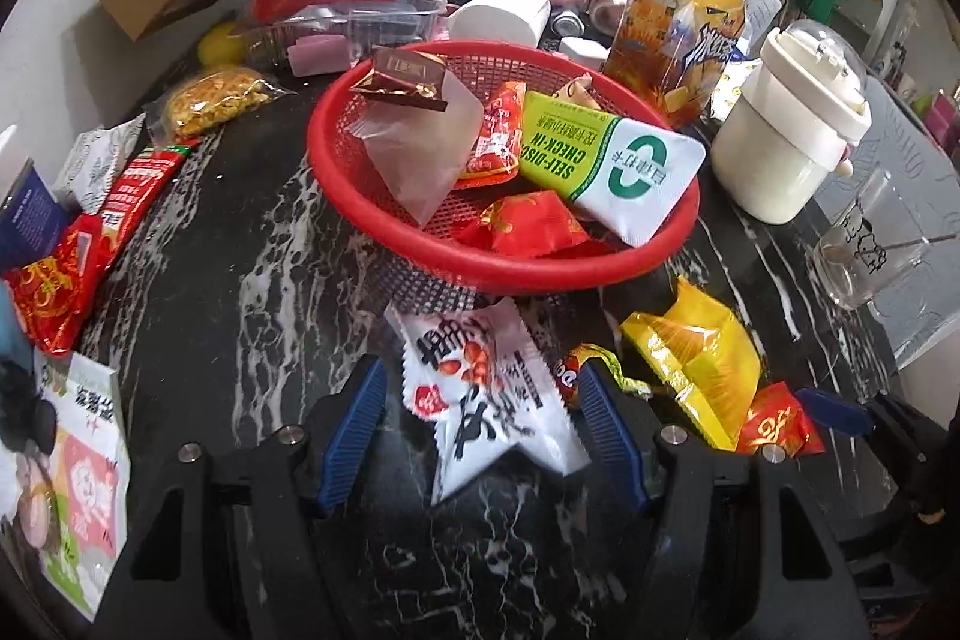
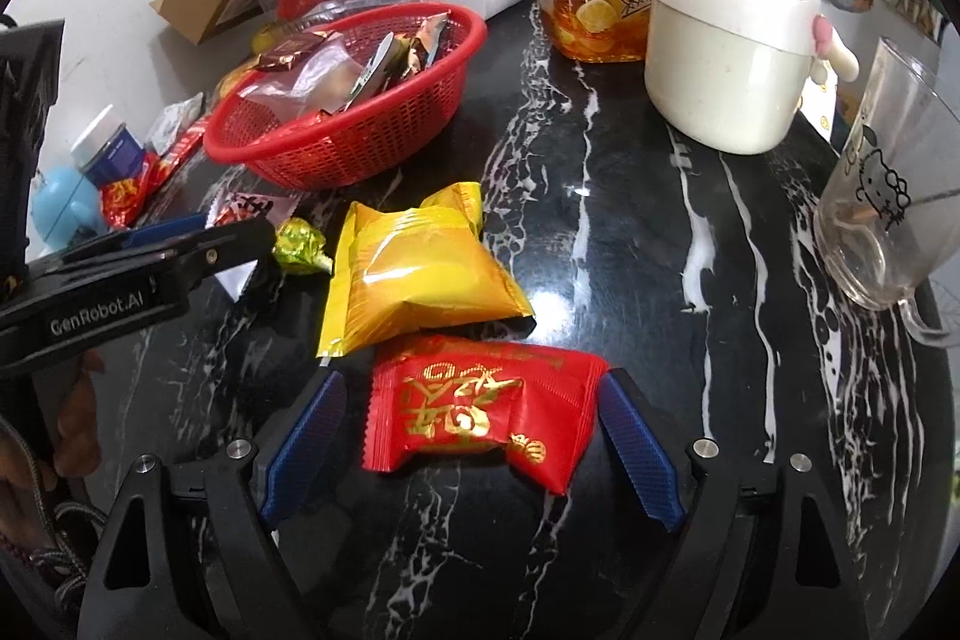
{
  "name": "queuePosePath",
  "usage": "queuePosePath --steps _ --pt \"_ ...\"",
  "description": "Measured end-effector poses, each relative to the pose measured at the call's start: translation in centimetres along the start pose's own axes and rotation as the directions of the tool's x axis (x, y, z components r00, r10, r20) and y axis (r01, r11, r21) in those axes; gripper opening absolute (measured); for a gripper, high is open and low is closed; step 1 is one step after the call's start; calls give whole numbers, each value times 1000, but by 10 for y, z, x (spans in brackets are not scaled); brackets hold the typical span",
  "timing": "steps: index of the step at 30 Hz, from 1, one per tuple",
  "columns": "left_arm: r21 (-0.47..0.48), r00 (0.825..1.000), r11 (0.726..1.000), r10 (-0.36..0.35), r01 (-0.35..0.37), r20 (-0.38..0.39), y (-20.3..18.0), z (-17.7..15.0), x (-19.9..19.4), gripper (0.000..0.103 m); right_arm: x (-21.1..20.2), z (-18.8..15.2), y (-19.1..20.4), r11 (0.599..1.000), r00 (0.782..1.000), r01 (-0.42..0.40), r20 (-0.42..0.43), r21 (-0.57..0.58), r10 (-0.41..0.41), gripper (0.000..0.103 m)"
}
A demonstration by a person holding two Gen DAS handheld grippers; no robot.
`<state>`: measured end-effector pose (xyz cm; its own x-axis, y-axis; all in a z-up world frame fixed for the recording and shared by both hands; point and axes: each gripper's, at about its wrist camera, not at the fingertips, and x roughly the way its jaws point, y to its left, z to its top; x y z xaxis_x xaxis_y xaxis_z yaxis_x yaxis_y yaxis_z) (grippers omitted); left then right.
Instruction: Organize snacks
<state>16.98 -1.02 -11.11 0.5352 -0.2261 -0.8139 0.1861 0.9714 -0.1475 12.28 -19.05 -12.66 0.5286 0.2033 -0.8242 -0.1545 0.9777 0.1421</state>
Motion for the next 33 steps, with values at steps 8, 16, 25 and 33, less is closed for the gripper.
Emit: queuePosePath --steps 8,16,25,33 --pt "9 998 999 32 -32 -52 1 1 15 66 2 -1 3 1000 1000 24 7 -19 -24 87" --pt "40 998 998 53 -52 -29 -5 -5 9 41 -2 -4 2 999 1000 21 20 -38 -21 70" --pt "59 999 998 18 -16 -38 -12 -16 -4 35 -15 -14 4 998 999 -4 34 -60 6 41" --pt "50 996 998 -39 43 -78 -20 -47 -25 35 -31 -33 0 999 999 -32 31 -40 33 37"
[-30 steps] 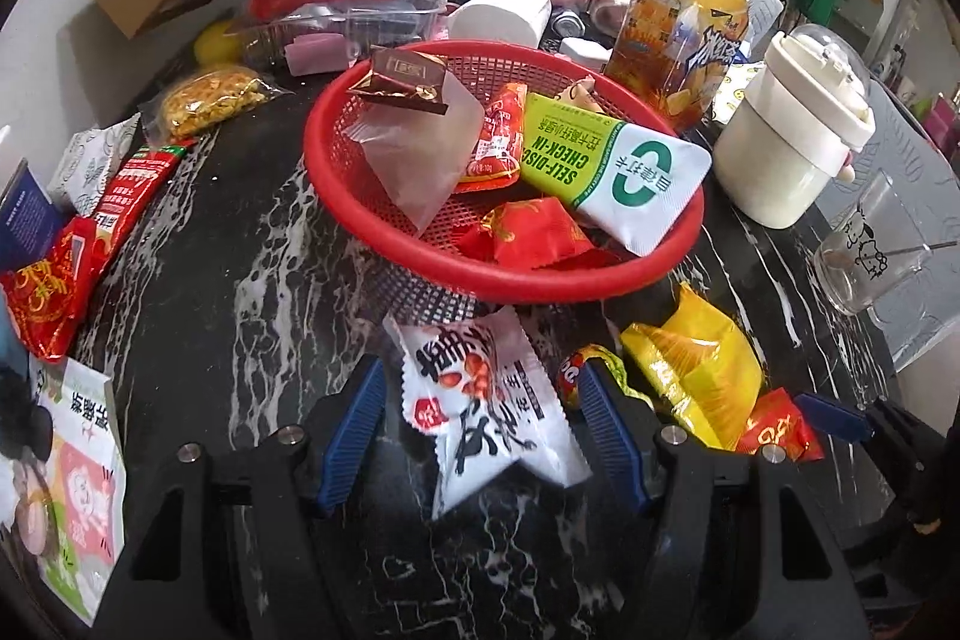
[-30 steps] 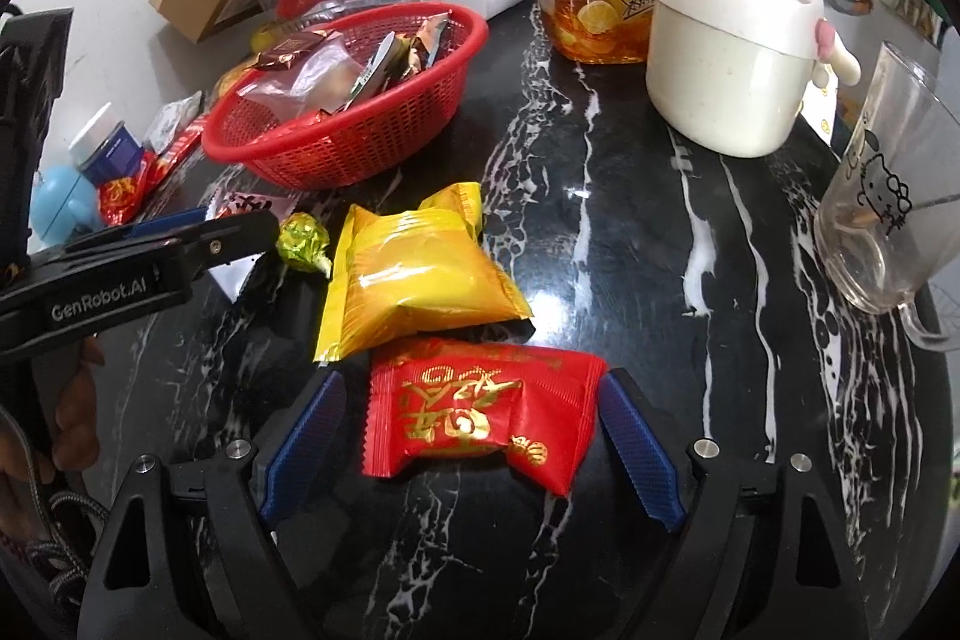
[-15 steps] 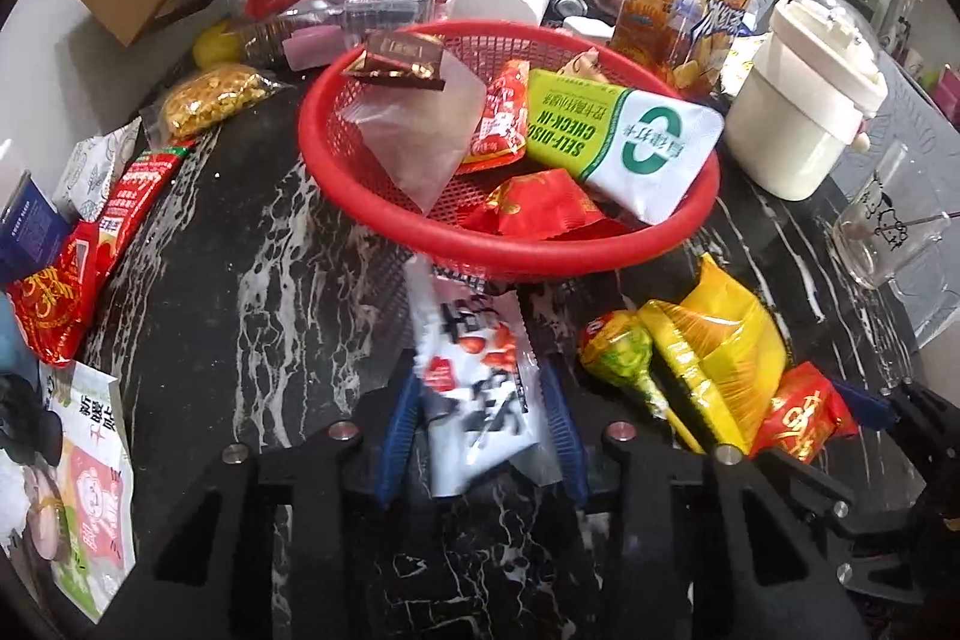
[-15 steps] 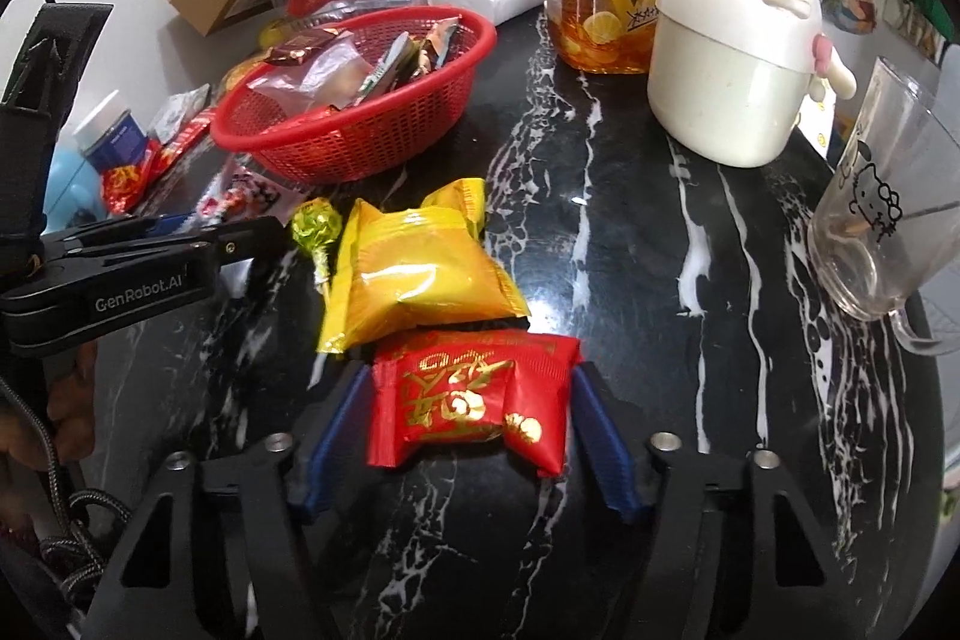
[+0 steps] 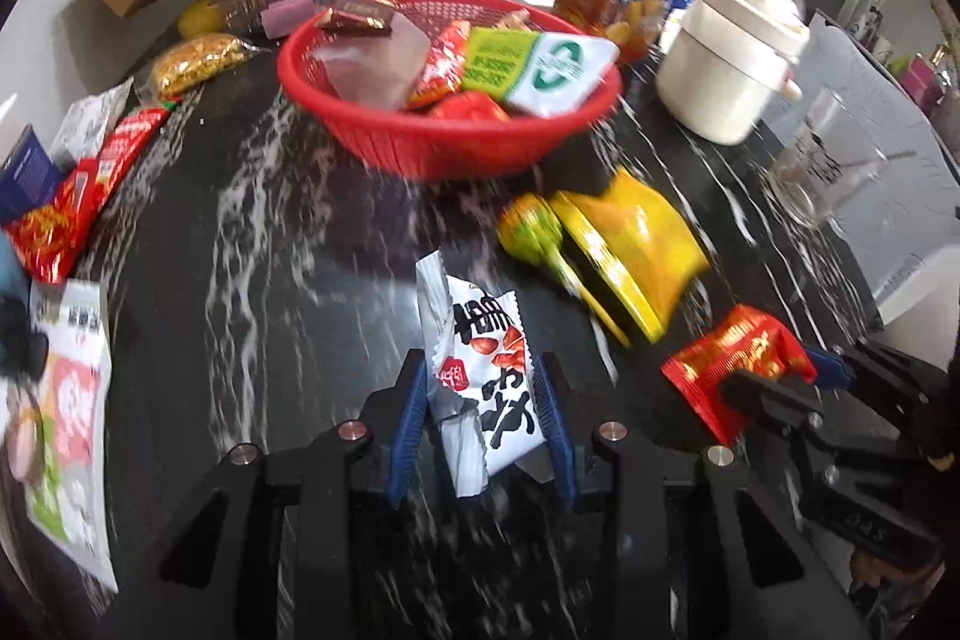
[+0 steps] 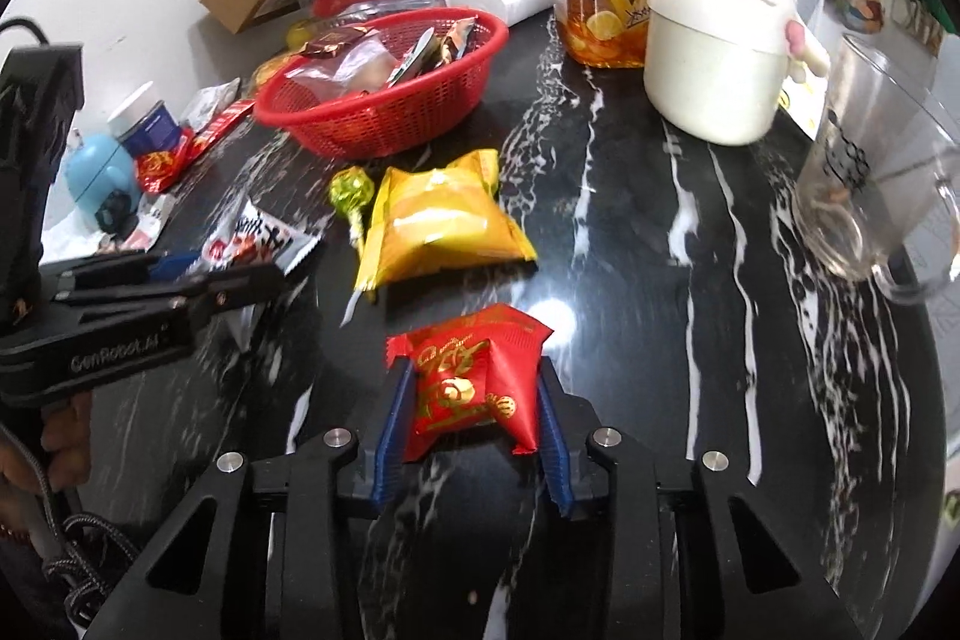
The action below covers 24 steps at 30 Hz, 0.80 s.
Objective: Organize snacks
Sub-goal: 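Grasp the white red-and-black printed packet with the left gripper and lift it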
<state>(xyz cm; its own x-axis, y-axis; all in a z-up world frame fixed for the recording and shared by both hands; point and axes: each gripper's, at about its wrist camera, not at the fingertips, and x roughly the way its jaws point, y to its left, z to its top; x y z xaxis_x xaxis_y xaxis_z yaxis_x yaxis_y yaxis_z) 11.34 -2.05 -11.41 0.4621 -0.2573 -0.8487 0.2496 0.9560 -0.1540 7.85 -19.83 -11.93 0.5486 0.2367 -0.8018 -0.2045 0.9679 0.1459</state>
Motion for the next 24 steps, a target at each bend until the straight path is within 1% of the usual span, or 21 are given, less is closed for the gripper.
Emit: queuePosePath --steps 10,15,18,20,21,23,24 --pt "3 999 999 -46 46 -13 -19 -41 -22 35 -25 -30 0 999 1000 -22 11 25 22 33" --pt "15 998 998 -64 65 -26 -29 -55 -31 35 -33 -43 0 999 999 -40 9 24 39 34" --pt "19 998 998 -60 61 -30 -30 -60 -32 35 -33 -47 -1 998 998 -55 6 39 55 45" --pt "18 998 998 -61 61 -28 -30 -61 -32 35 -29 -48 -2 997 998 -64 -14 51 65 57" --pt "19 998 998 -61 61 -29 -30 -61 -32 35 -29 -48 -1 997 998 -67 -2 48 67 59" --pt "25 998 998 -59 60 -31 -30 -61 -33 35 -28 -48 3 997 998 -64 -3 34 65 70" --pt "22 998 998 -60 61 -30 -30 -61 -33 36 -26 -48 6 998 998 -57 -6 21 57 73"
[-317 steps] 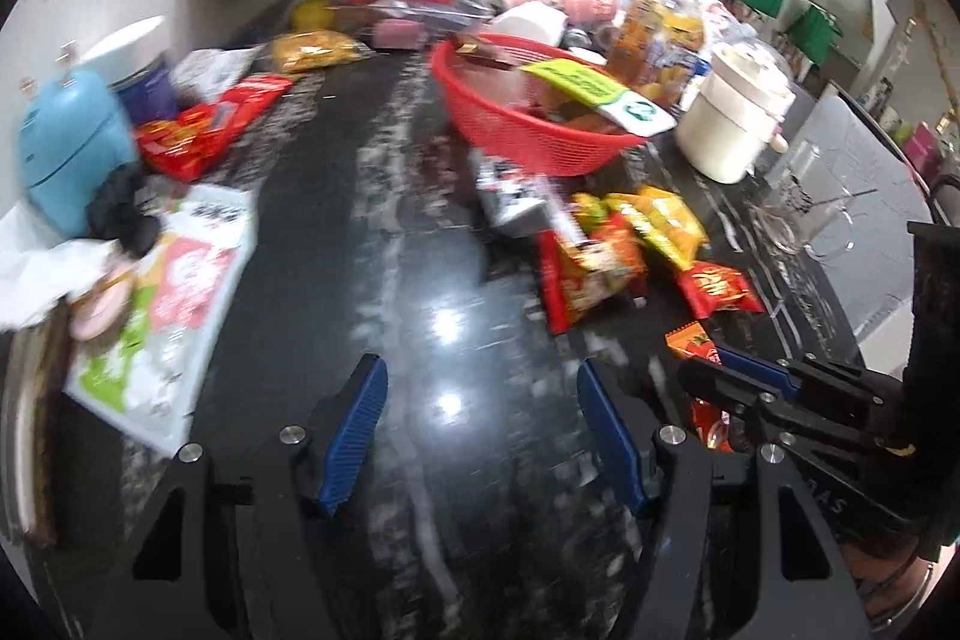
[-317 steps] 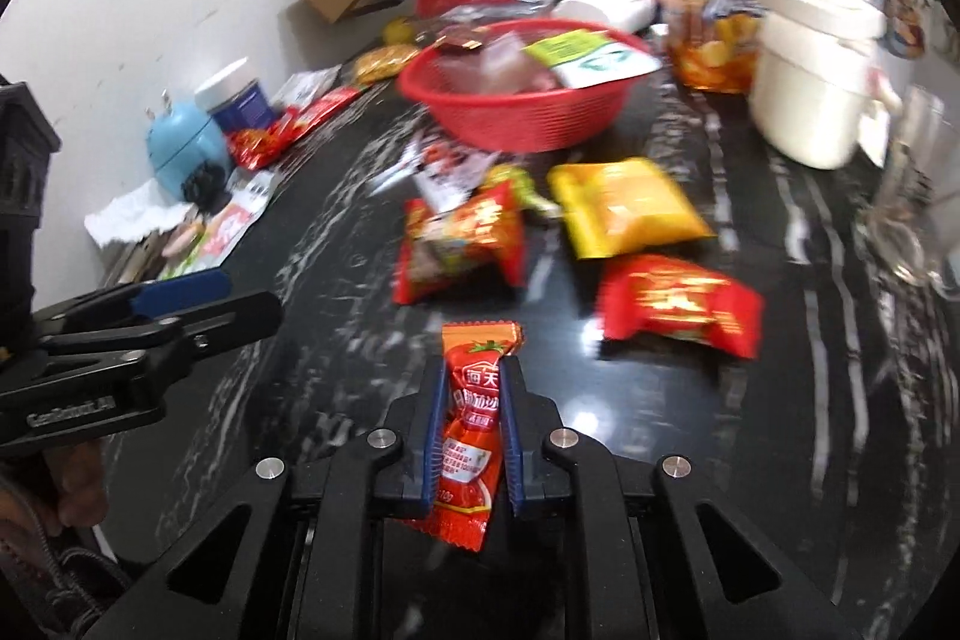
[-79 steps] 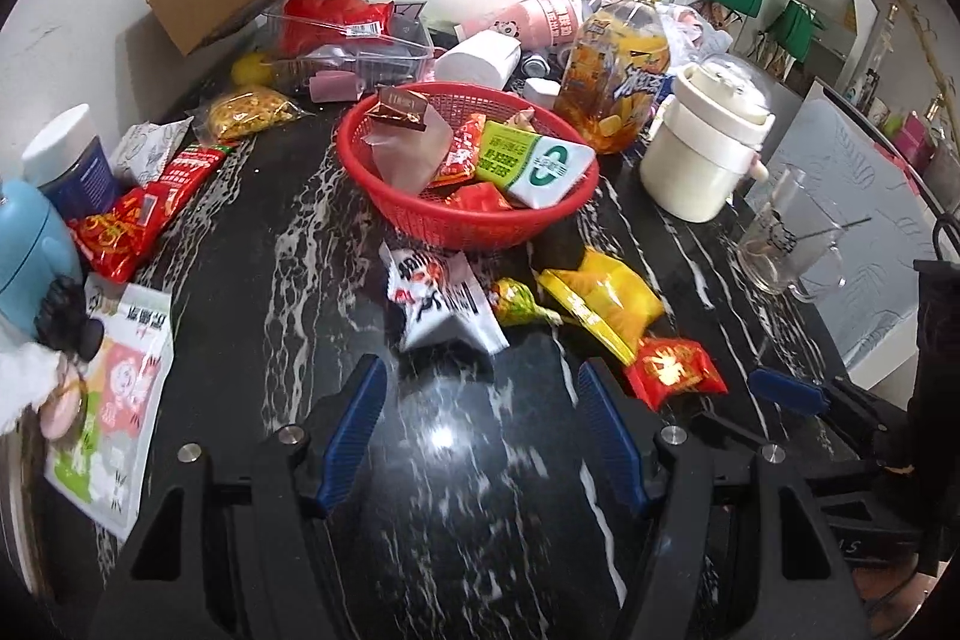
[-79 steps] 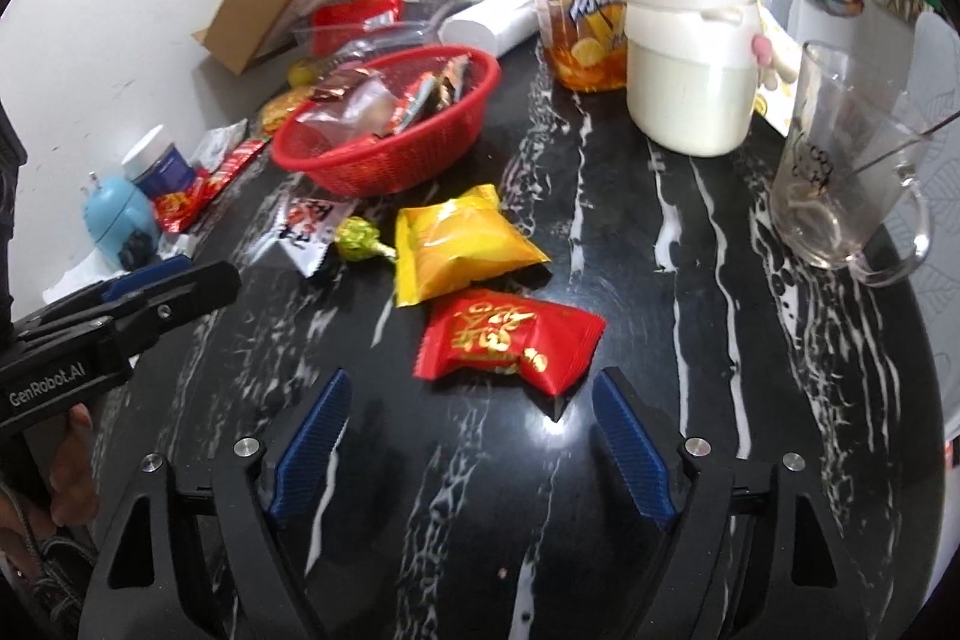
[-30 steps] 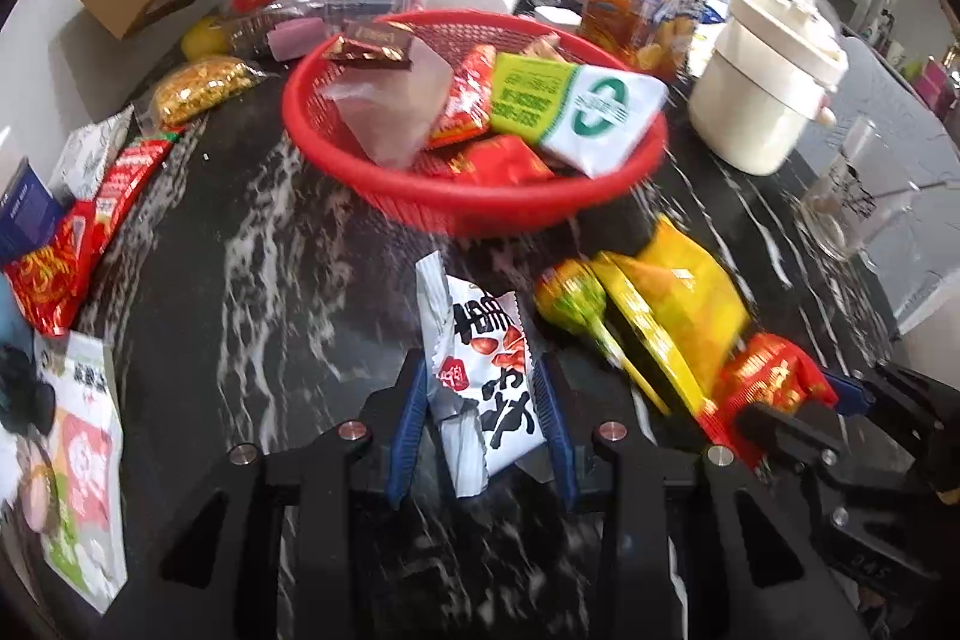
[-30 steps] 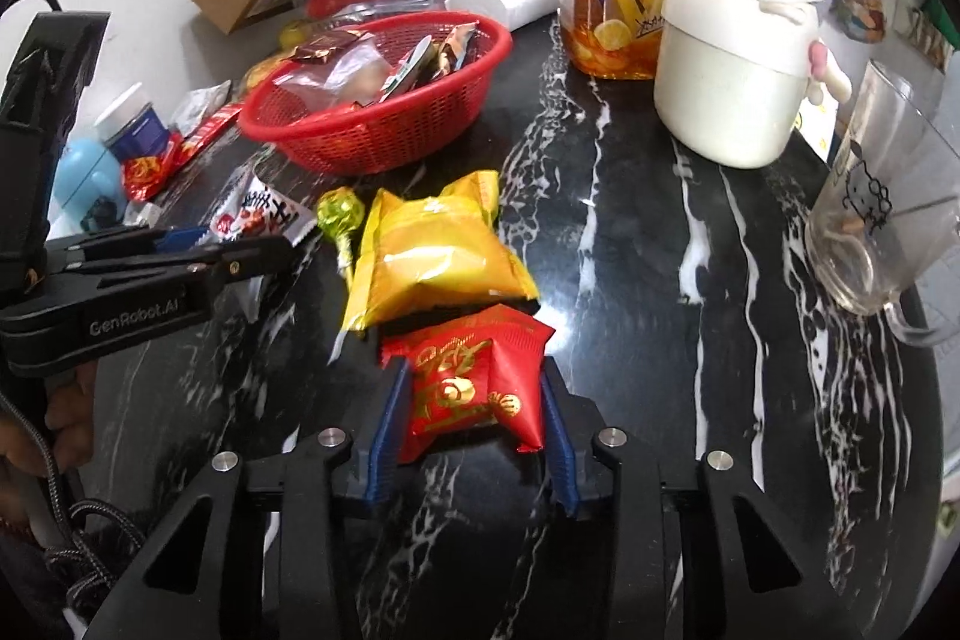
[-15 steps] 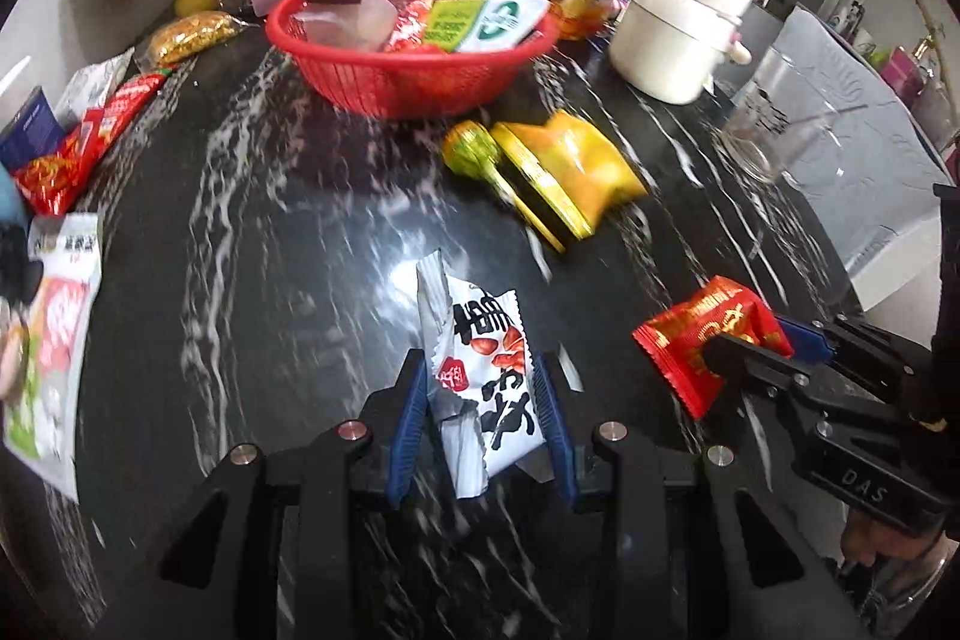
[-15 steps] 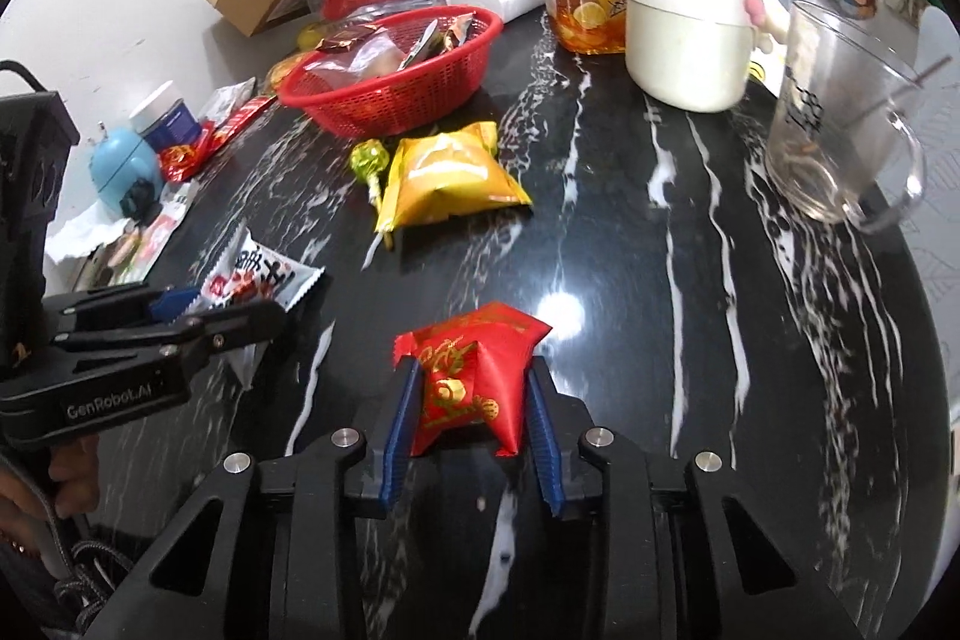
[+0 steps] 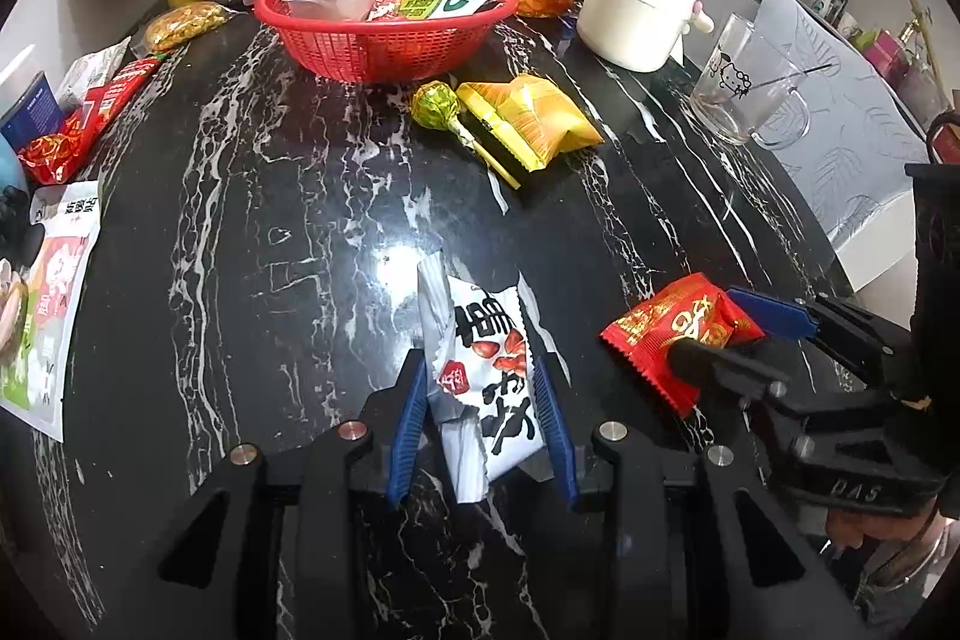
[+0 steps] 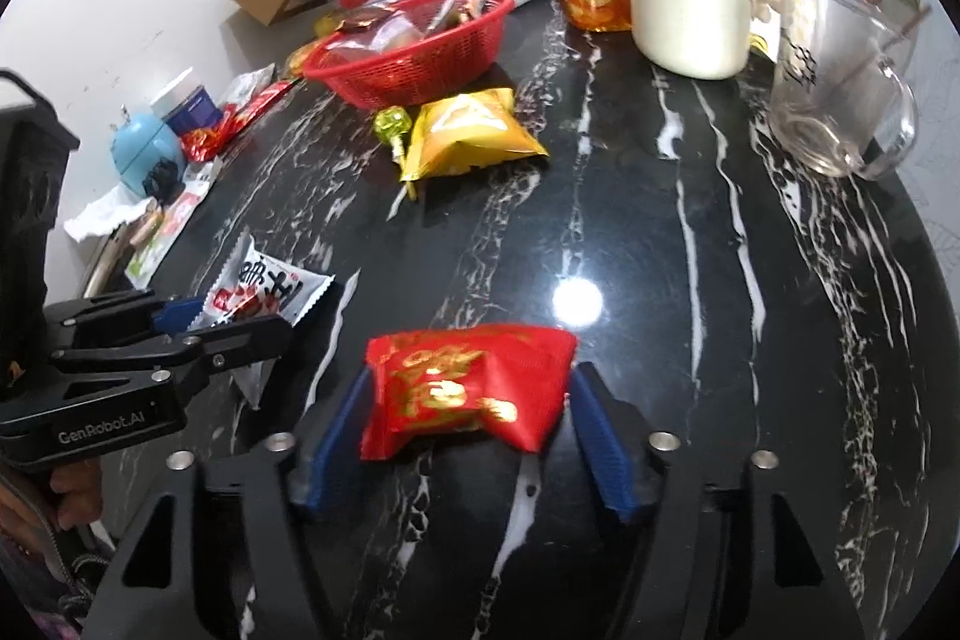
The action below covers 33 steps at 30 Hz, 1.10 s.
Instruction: Organize snacks
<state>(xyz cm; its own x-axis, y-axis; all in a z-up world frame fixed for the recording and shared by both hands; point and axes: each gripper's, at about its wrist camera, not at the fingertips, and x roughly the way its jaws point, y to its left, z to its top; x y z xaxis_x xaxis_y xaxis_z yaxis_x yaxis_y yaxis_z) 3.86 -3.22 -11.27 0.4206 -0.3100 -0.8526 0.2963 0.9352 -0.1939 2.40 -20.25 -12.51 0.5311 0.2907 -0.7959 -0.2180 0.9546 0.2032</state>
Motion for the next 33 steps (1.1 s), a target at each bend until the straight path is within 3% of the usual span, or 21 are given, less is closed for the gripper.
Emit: queuePosePath --steps 4,9,13,19,33 --pt "-16 1000 1000 -9 9 -2 2 -1 1 38 5 0 12 998 999 42 -7 -49 -43 83" --pt "-14 1000 1000 -18 18 -2 2 -3 2 41 10 -2 21 989 994 110 3 -103 -110 84" --pt "6 1000 1000 -9 9 2 0 -3 2 41 10 -4 24 976 986 169 18 -139 -168 66" --pt "4 1000 1000 0 0 11 0 -2 3 42 7 -6 27 974 988 156 32 -162 -153 41" --pt "-26 1000 1000 -7 8 22 0 -8 -4 38 -4 -12 13 996 998 53 48 -71 -50 38"
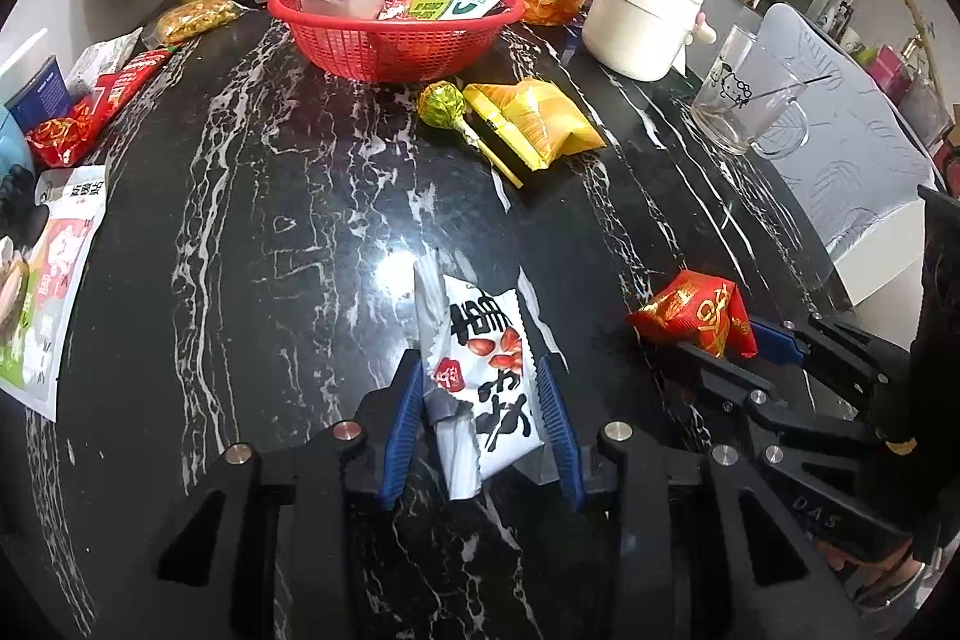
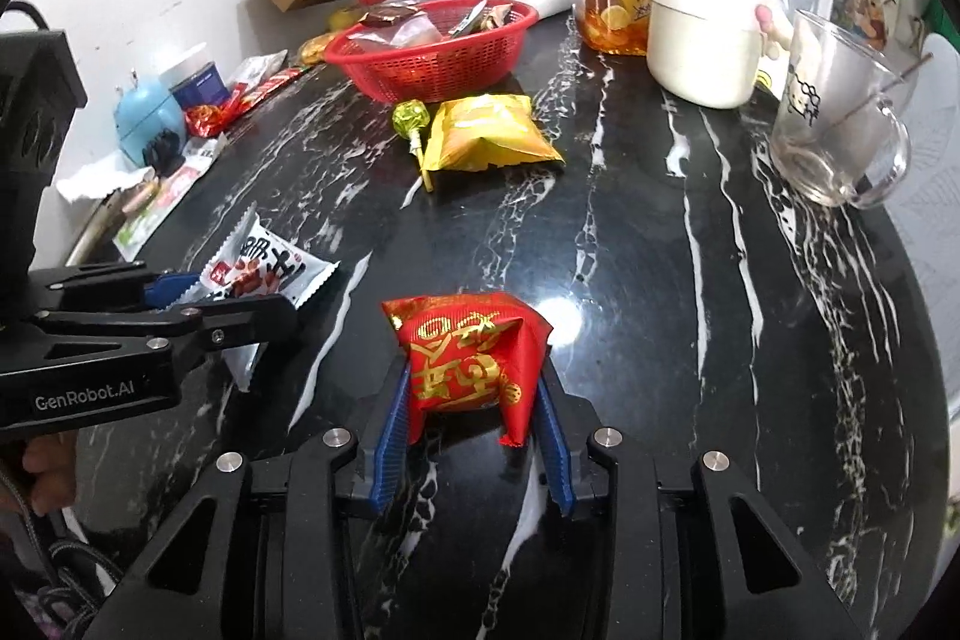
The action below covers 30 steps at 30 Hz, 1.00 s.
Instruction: Organize snacks
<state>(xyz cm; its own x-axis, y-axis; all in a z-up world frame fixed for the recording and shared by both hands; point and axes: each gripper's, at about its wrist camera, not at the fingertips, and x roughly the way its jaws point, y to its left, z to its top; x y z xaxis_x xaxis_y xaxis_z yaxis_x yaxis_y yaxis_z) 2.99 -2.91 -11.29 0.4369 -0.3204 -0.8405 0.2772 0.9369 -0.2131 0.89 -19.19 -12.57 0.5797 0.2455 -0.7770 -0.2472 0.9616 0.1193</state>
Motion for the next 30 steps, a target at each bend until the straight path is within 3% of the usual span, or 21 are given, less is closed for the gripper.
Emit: queuePosePath --steps 16,30 --pt "22 999 1000 -2 1 37 -10 -8 -32 35 -28 -8 10 997 997 -76 28 -14 77 38" --pt "49 983 999 -26 17 182 -20 16 -82 35 -61 26 21 988 984 -137 101 -69 144 38"
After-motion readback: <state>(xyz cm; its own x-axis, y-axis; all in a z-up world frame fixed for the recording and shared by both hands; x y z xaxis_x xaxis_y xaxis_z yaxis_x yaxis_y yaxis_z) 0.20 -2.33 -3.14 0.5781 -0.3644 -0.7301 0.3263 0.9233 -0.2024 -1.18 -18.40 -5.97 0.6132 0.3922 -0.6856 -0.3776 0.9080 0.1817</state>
